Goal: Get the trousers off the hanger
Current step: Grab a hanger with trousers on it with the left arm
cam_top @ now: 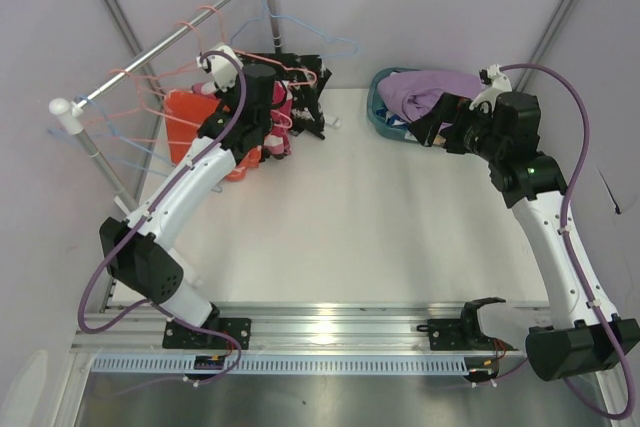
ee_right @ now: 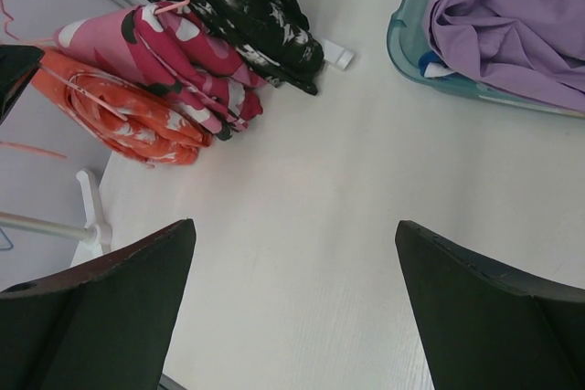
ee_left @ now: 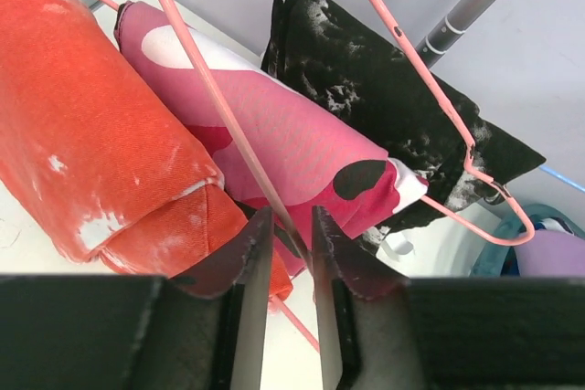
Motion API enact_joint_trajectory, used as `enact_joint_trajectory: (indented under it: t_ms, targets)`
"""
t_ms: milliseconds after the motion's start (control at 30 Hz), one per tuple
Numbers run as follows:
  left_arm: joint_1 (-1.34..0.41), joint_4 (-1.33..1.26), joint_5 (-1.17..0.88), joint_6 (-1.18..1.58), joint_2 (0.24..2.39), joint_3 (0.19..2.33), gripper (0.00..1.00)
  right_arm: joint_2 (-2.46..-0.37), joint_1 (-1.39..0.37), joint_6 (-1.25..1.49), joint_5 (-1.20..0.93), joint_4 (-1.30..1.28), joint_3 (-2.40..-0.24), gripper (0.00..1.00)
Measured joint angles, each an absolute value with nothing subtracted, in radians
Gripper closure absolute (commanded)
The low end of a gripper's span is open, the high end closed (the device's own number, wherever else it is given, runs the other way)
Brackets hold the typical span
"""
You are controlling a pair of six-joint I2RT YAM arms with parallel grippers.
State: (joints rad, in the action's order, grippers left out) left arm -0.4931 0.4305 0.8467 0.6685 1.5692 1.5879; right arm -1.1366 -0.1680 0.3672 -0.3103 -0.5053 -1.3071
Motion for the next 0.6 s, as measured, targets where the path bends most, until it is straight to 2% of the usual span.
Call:
enact_joint_trajectory:
  t_ms: [67, 200, 600]
  targets:
    - [-0.493, 0.429, 0.850, 0.664, 1.569, 1.588, 0.76, -1.137, -0.168, 0.371, -0.314, -0.505, -1.306, 0.01]
    - [-0.493, 0.427, 0.861, 0.656, 1.569, 1.588, 1.00, -1.135, -0.168, 0.374, -0.324, -0.504, -1.306, 0.01]
    - [-0.492, 0.443, 0.909, 0.551, 1.567, 1.588, 1.00, -1.124, -0.166, 0.393, -0.352, -0.491, -1.290, 0.01]
